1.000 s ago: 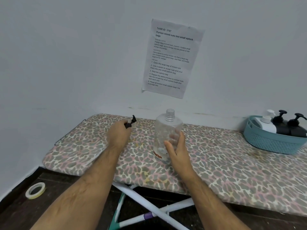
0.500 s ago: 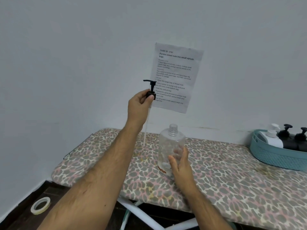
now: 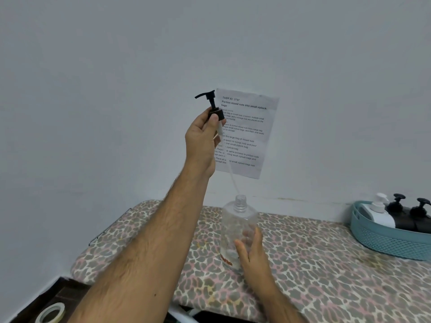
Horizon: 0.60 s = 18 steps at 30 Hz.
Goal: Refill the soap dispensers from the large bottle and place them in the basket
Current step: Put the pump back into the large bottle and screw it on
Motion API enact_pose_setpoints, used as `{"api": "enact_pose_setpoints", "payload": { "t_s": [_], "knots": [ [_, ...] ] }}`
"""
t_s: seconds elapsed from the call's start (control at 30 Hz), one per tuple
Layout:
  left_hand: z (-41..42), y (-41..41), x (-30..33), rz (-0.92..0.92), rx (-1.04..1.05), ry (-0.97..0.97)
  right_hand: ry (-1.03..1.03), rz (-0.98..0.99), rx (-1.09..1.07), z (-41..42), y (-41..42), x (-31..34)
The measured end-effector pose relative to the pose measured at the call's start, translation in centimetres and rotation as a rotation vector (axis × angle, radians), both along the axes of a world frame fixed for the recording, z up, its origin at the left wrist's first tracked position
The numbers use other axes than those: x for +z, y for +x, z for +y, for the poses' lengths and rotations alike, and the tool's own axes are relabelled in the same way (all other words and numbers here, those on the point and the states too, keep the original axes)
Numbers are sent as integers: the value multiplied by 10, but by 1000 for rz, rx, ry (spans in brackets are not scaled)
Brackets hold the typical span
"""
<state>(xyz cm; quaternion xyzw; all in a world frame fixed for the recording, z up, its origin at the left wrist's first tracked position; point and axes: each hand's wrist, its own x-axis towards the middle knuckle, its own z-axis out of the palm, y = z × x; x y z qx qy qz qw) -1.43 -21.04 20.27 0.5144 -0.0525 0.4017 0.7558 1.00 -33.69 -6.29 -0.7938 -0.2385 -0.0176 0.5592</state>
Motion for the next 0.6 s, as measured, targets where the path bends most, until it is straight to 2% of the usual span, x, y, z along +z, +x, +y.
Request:
{"api": "enact_pose_setpoints", "payload": {
  "t_s": [0.27,0.6],
  "knots": [
    [-12,0,-10,22,-27,60,-20,10,-4,0,-1,1],
    [-12,14,-73,208,-7,89,-18,14,5,-1,-1,1]
  ]
}}
